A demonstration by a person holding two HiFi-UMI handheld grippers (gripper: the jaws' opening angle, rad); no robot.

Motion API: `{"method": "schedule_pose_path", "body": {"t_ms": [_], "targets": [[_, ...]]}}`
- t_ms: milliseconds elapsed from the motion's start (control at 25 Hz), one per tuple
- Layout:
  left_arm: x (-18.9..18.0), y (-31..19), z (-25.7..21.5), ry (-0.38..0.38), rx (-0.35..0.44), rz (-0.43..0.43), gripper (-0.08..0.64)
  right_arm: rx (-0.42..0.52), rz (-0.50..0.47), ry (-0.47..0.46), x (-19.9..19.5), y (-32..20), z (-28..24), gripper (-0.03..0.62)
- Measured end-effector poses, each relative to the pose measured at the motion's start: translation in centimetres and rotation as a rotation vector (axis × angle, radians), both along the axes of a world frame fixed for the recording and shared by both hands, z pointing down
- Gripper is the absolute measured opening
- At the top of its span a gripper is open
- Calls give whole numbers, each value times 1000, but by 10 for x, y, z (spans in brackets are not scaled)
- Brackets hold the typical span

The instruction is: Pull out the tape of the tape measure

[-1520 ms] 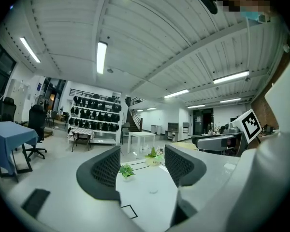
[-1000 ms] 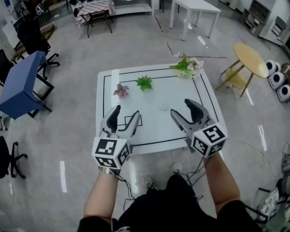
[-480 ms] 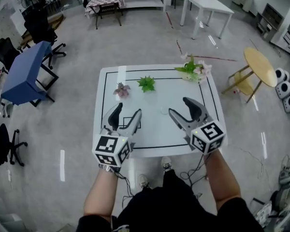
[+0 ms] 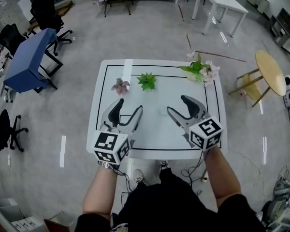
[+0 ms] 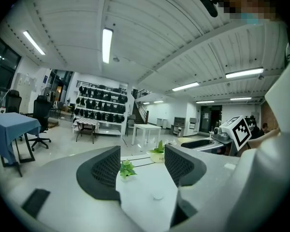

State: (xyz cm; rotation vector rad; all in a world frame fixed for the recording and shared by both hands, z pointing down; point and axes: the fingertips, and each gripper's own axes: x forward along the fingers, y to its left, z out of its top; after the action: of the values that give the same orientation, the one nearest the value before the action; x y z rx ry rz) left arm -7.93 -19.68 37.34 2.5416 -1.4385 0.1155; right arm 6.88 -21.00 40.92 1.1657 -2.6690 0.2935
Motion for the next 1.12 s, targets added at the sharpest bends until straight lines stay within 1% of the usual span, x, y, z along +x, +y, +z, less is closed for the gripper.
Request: {"method": "schedule_pose_path", "body": {"t_ms": [280, 680, 1120], "targets": [[17, -15, 25, -24, -41, -8, 268, -50, -70, 31, 5, -17, 36, 286], [27, -29, 60, -22, -110, -39, 268, -125, -156, 50, 0, -31, 84, 288], [26, -45, 103, -5, -191, -78, 268, -222, -245, 142, -9, -45, 154, 293]]}}
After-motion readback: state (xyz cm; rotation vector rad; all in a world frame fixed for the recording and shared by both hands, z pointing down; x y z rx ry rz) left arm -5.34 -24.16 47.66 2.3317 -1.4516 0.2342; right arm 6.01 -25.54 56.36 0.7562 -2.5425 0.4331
